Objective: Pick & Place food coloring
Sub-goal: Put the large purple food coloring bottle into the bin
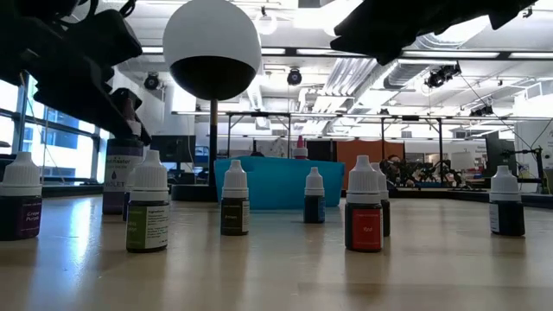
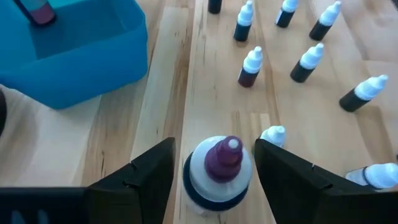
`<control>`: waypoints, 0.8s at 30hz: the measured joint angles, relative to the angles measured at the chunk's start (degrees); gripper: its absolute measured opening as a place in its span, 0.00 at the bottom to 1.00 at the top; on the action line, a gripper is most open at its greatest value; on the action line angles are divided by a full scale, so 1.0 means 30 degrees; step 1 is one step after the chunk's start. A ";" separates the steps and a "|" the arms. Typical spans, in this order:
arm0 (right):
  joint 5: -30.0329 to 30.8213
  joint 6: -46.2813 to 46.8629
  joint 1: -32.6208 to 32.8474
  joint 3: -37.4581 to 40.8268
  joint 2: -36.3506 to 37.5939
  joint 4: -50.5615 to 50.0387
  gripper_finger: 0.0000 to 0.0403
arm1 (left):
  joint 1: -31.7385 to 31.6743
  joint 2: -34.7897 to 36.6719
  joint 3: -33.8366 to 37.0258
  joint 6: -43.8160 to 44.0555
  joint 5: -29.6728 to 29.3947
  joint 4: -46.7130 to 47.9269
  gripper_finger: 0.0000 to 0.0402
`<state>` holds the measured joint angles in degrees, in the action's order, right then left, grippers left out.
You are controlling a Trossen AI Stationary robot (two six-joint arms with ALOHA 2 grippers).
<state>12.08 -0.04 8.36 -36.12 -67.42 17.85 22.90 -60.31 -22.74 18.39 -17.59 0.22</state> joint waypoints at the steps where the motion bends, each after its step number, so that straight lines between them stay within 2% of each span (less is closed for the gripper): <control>1: 0.0000 -0.0050 0.0000 0.0000 0.0000 0.0000 0.47 | 0.0005 -0.0015 0.0000 -0.0007 -0.0137 0.0028 0.52; 4: 0.0004 -0.0074 0.0000 0.0000 0.0000 0.0000 0.47 | 0.0005 0.0000 0.0000 0.0037 -0.0465 -0.0005 0.47; 11: 0.0000 -0.0125 0.0000 0.0000 0.0000 0.0000 0.47 | -0.0002 0.0000 0.0015 0.0618 -0.2263 -0.0519 0.27; 15: 0.0002 -0.0194 0.0000 0.0000 0.0000 0.0000 0.47 | -0.0004 0.0000 -0.0211 0.0822 -0.3279 -0.3027 0.26; 19: 0.0025 -0.1407 0.0000 0.0000 0.0285 -0.0016 0.47 | -0.0009 -0.0235 -0.2503 -0.0255 -0.4158 -0.3227 0.26; 21: 0.0369 -0.1659 0.0000 0.0000 0.0555 -0.0046 0.47 | -0.0203 -0.0730 -0.4180 -0.1397 -0.4860 -0.2403 0.26; 24: 0.1350 -0.1667 0.0000 0.0000 0.1232 -0.0636 0.47 | -0.1360 -0.1816 -0.6956 -0.1965 -0.4838 -0.1000 0.28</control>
<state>16.12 -5.04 8.36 -36.12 -63.72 15.94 18.82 -65.76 -43.61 12.49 -32.10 -2.78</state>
